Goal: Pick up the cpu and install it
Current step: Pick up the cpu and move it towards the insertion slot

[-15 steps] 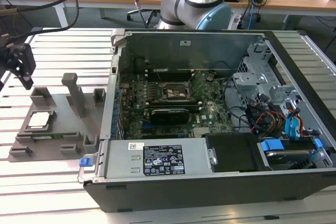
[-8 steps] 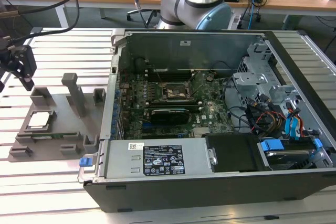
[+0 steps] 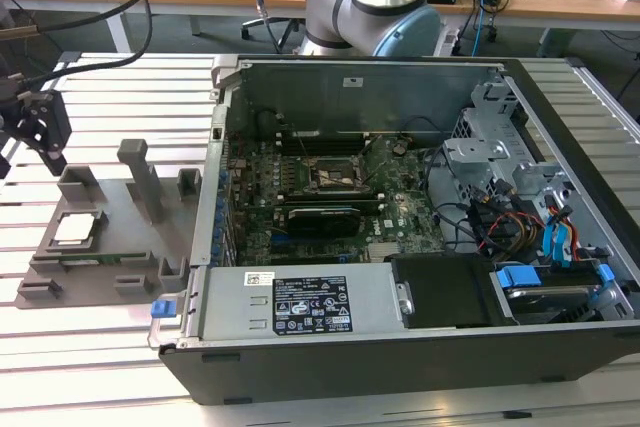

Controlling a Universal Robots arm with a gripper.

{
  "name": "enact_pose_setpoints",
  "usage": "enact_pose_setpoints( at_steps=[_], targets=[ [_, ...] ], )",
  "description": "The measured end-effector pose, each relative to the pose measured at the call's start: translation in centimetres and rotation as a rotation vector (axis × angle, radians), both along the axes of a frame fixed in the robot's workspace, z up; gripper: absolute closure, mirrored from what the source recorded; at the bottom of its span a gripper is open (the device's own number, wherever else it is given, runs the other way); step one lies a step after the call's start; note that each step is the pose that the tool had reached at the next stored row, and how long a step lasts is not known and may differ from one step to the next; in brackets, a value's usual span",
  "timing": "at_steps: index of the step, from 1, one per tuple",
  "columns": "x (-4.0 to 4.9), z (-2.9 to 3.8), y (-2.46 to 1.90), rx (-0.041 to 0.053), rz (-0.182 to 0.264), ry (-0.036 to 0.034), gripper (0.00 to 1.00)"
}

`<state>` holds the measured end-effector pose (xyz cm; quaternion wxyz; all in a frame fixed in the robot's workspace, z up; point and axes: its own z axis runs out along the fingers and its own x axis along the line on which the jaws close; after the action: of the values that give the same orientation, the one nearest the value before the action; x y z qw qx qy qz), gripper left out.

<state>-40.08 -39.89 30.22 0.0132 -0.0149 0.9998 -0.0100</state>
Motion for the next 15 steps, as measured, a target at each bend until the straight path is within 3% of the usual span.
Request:
enact_pose_setpoints(
  at_steps=[15],
  targets=[
    [0.00, -0.71, 0.00, 0.0000, 0.000, 0.0000, 0.34]
  ],
)
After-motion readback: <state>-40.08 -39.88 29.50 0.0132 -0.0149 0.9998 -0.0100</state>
